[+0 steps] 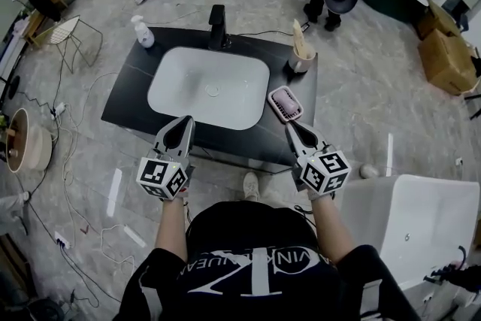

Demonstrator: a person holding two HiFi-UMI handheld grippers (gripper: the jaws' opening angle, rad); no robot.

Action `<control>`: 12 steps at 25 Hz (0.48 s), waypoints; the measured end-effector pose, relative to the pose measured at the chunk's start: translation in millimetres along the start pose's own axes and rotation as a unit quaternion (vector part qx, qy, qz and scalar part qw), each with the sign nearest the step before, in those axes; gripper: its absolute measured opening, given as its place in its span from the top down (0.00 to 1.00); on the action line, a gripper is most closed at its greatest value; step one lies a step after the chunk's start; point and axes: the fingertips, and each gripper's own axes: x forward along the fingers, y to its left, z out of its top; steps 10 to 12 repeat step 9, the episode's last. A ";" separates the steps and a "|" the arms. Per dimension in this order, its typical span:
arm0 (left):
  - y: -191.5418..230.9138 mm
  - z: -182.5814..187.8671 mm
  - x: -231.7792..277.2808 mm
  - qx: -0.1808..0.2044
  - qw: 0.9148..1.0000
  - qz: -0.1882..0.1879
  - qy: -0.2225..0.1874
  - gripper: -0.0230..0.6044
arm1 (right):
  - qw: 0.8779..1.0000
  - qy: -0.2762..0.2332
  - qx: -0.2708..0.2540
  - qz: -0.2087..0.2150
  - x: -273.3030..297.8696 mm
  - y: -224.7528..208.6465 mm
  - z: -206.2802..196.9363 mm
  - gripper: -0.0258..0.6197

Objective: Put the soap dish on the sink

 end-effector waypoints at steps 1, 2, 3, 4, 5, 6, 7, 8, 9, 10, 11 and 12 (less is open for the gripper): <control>1.0 1.0 -2.1 0.003 1.000 0.005 -0.003 0.94 | 1.000 0.000 0.000 -0.001 -0.8 0.0 -1.1 0.91; 2.3 1.7 -4.4 0.007 1.000 0.009 -0.005 0.94 | 1.000 0.000 0.002 -0.002 -1.6 0.2 -2.8 0.91; 4.0 2.3 -6.4 0.009 1.000 0.013 -0.008 0.94 | 1.000 0.000 0.003 -0.003 -2.1 0.5 -4.5 0.91; 5.8 3.0 -7.8 0.010 1.000 0.015 -0.011 0.94 | 1.000 0.000 0.005 -0.005 -2.2 0.6 -6.1 0.91; 7.5 4.0 -8.6 0.011 1.000 0.017 -0.013 0.94 | 1.000 0.001 0.008 -0.006 -2.0 0.5 -7.3 0.91; 8.7 5.0 -9.0 0.011 1.000 0.019 -0.015 0.94 | 1.000 0.001 0.011 -0.008 -2.0 0.2 -8.2 0.91; 9.4 5.8 -9.0 0.012 1.000 0.019 -0.017 0.94 | 1.000 0.001 0.013 -0.009 -2.2 -0.6 -9.1 0.91; 9.8 6.6 -8.9 0.014 1.000 0.020 -0.018 0.94 | 1.000 0.002 0.015 -0.012 -2.7 -1.6 -9.9 0.91; 10.1 7.3 -8.7 0.015 1.000 0.020 -0.019 0.94 | 1.000 0.002 0.017 -0.014 -3.2 -2.7 -10.6 0.91; 10.1 7.3 -8.7 0.015 1.000 0.020 -0.019 0.94 | 1.000 0.002 0.017 -0.014 -3.2 -2.7 -10.6 0.91; 10.1 7.3 -8.7 0.015 1.000 0.020 -0.019 0.94 | 1.000 0.002 0.017 -0.014 -3.2 -2.7 -10.6 0.91; 10.1 7.3 -8.7 0.015 1.000 0.020 -0.019 0.94 | 1.000 0.002 0.017 -0.014 -3.2 -2.7 -10.6 0.91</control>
